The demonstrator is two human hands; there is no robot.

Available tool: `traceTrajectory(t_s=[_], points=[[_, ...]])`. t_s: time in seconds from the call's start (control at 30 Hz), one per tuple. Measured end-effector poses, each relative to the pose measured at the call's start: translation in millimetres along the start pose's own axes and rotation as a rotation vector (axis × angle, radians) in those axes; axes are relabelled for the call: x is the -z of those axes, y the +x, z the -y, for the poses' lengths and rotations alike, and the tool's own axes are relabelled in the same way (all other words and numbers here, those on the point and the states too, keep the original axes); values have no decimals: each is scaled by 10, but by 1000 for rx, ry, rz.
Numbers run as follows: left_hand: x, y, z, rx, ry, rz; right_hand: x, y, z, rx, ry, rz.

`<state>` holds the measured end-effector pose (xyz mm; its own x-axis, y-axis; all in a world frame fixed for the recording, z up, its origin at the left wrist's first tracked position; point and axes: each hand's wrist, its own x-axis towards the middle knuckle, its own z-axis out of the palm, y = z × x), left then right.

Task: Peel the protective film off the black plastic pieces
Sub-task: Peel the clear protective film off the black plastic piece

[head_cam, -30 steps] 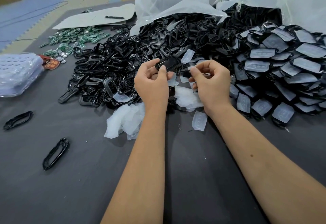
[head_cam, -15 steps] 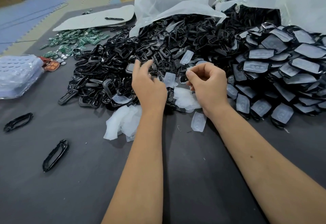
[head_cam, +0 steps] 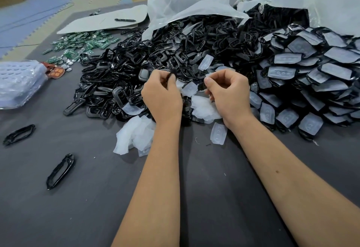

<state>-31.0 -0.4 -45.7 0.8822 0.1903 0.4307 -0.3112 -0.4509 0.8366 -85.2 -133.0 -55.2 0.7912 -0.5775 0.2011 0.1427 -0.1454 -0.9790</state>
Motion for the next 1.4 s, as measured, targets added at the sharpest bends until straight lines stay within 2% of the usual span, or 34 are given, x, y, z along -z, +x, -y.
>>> traceTrajectory(t_s=[0.07, 0.1, 0.23, 0.3, 0.47, 0.63, 0.8, 0.9, 1.03, 1.13, 1.27, 1.4], points=[[18, 23, -15, 35, -176, -77, 5, -3, 13, -6, 29, 1], [20, 40, -20, 101, -290, -62, 6, -7, 22, -11, 61, 6], [-11, 67, -56, 430, -767, 105, 29, -9, 64, -68, 259, 71], [-20, 40, -85, 483, -868, 207, 46, -3, 81, -114, 364, 138], [-15, 15, -99, 388, -780, 353, 44, -2, 83, -149, 430, 276], [-66, 7, -45, 347, -609, 344, 82, 23, 101, -225, 597, 241], [-89, -50, -43, 221, -578, 302, 59, 0, 101, -208, 577, 242], [-105, -58, -53, 118, -502, 426, 42, 5, 95, -178, 522, 192], [-81, -92, -84, 152, -564, 549, 61, 22, 71, -160, 505, 129], [-69, -99, -73, 90, -549, 578, 67, 29, 62, -181, 529, 81], [-118, -73, -39, 118, -501, 508, 41, 36, 52, -181, 504, -14], [-108, -48, -31, 223, -612, 448, 30, 34, 44, -107, 377, -55]])
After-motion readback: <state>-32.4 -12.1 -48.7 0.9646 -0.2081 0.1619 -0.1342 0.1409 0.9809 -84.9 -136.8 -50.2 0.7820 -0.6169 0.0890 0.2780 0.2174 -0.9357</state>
